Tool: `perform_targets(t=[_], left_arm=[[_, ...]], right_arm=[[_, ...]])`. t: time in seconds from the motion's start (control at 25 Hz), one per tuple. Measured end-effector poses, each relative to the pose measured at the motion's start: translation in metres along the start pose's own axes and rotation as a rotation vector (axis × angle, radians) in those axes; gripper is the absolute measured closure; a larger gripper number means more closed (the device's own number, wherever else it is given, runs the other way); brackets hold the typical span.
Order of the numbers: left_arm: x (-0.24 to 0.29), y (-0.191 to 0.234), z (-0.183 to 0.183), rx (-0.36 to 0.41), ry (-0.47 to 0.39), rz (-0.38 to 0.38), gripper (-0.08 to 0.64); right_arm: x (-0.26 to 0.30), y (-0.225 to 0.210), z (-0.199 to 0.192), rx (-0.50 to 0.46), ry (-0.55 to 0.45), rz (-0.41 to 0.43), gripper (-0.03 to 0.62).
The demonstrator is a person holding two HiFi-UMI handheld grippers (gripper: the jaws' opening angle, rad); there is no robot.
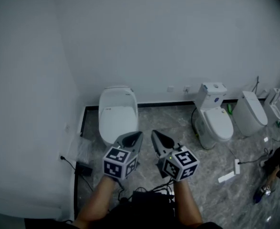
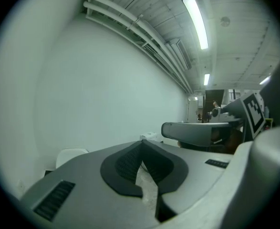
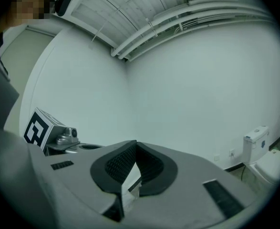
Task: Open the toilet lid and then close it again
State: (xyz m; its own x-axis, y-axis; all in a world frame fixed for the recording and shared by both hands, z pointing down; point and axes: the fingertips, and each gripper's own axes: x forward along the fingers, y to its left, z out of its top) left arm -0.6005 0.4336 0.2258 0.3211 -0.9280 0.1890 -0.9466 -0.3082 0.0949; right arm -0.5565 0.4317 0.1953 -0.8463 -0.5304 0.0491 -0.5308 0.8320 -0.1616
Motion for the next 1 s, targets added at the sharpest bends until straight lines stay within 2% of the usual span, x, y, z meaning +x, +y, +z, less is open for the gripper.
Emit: perform_targets(t=[0.2,0.48,0.76,1.0], left_arm=[[0.038,-0.047,-0.007,0.016,0.004,-0.067,0.552],[0.11,-0.117,0.006,0.01,0.02,-0.152,0.552],[0.181,-0.187,0.006,0.042,0.061,-0.298,0.552],[0.261,-0.238,0.005,0.064,0.09,-0.453,0.552]], right_arm=[[-0.039,-0.043,-0.004,0.013,-0.014,-0.054,0.583],[-0.096,-0.132,0.012,0.032,-0.01,-0.163,0.583],[-0.154,-0.216,0.017,0.071,-0.048,-0.326,0.583],[-0.188,-0.298,0.016,0.091,-0.061,-0.494,0.583]])
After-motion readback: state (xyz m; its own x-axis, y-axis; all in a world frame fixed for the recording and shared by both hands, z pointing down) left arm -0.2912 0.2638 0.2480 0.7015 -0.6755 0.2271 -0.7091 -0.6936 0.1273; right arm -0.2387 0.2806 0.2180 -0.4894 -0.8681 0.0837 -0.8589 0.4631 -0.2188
